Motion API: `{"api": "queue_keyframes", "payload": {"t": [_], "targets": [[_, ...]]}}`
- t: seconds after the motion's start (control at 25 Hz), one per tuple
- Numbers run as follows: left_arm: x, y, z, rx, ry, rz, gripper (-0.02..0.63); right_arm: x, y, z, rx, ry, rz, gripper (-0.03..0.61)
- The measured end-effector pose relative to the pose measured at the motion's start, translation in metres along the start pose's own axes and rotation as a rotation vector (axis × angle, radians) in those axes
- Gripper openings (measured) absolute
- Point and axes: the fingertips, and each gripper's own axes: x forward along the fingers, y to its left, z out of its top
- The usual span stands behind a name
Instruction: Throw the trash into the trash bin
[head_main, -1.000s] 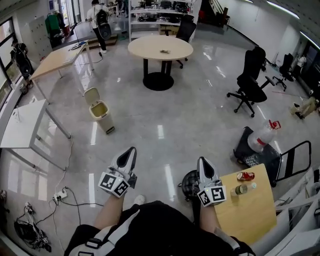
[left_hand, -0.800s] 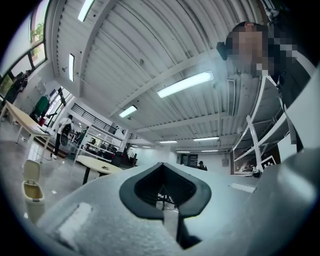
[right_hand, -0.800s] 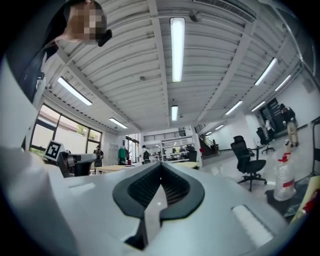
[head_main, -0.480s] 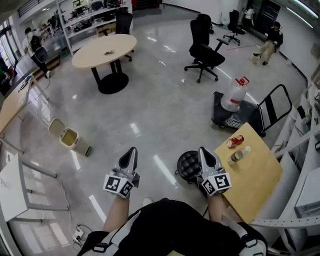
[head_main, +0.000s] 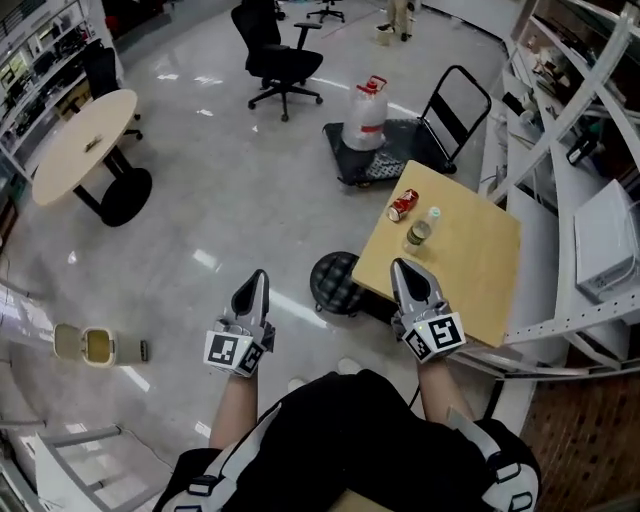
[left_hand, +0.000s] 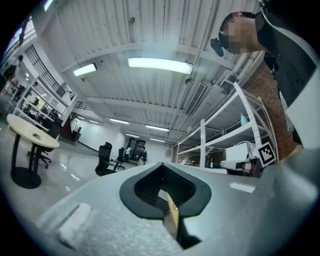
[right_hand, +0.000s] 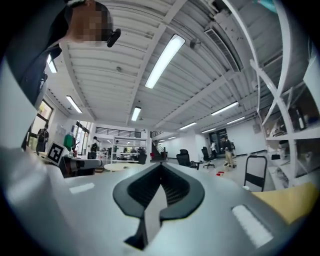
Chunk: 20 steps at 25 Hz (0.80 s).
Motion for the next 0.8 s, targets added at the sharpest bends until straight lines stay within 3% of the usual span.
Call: {"api": "queue_keyframes", "payload": {"t": [0.16, 0.4, 0.64, 0.8], "targets": [[0.031, -0.019, -0.015, -0.006, 0.026, -0.145, 0.0, -0.031, -0.019, 0.0, -0.013, 0.001, -0.138, 0.002], [0.056, -0.052, -0.031, -0.026, 0.051, -0.273, 0.0, -0.084, -0.052, 0.006, -0.031, 0.001, -0.298, 0.003], [0.08, -0.071, -0.022, -0.036, 0.023, -0.27, 0.0, -0.09, -0.09, 0.006, -0.037, -0.026, -0.338, 0.003], [0.091, -0.071, -0.028, 0.014, 0.045, -0.271, 0.001, -0.073, -0.112, 0.004, -0.024, -0.043, -0.327, 0.003]]}}
